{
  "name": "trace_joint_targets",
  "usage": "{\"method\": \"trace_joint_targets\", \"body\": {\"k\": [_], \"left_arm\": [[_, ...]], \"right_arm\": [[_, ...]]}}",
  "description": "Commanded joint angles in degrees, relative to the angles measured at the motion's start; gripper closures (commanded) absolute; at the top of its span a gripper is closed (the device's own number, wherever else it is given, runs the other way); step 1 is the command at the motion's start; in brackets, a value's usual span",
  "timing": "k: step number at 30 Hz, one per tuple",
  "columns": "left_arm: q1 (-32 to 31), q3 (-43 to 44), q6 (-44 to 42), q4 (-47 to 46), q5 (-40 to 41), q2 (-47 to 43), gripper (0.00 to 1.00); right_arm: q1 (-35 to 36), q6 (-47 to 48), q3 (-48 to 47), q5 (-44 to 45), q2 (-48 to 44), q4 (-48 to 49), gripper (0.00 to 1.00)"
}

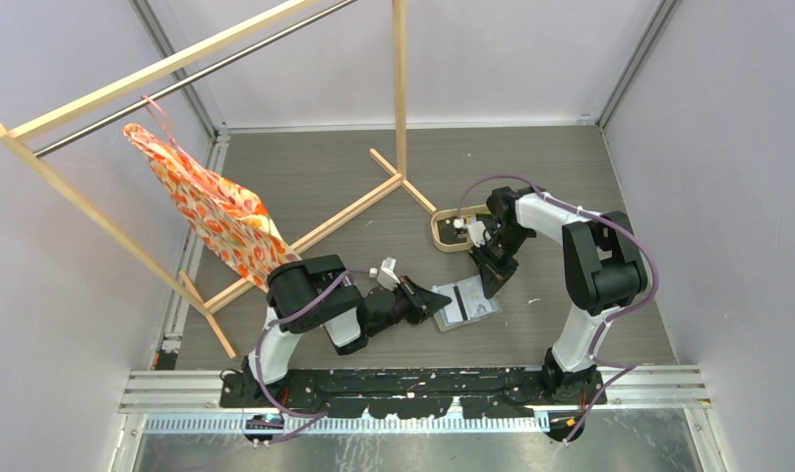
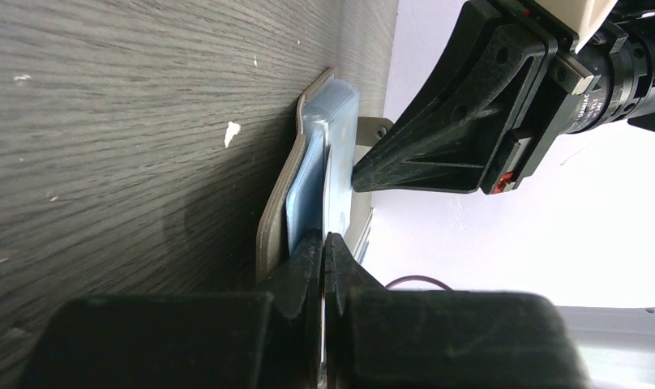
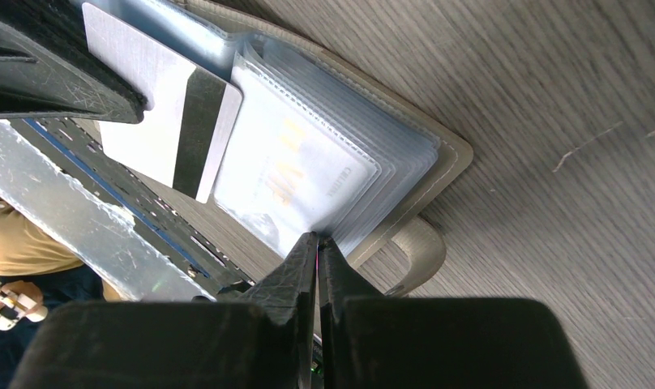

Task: Put the credit cards into the card holder
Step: Insert the credit card into the card holder.

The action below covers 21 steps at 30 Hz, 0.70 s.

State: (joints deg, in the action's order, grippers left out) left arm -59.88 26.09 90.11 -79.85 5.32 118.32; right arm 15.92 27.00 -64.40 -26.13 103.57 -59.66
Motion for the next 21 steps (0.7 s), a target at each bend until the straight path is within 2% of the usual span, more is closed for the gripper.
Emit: {"method": "trace_joint_targets", "body": {"k": [1, 21], "left_arm": [[0.20, -0.14, 0.41, -2.13, 0.22, -0.15, 1.00], [-0.31, -3.60, 0.70, -2.06, -1.53, -3.35, 1.00]], "right_arm": [[0.60, -0.10, -1.43, 0.49, 0.46, -0.03, 0.91], [1.16, -0.11, -1.52, 1.14, 0.75, -0.04, 0.91]]}}
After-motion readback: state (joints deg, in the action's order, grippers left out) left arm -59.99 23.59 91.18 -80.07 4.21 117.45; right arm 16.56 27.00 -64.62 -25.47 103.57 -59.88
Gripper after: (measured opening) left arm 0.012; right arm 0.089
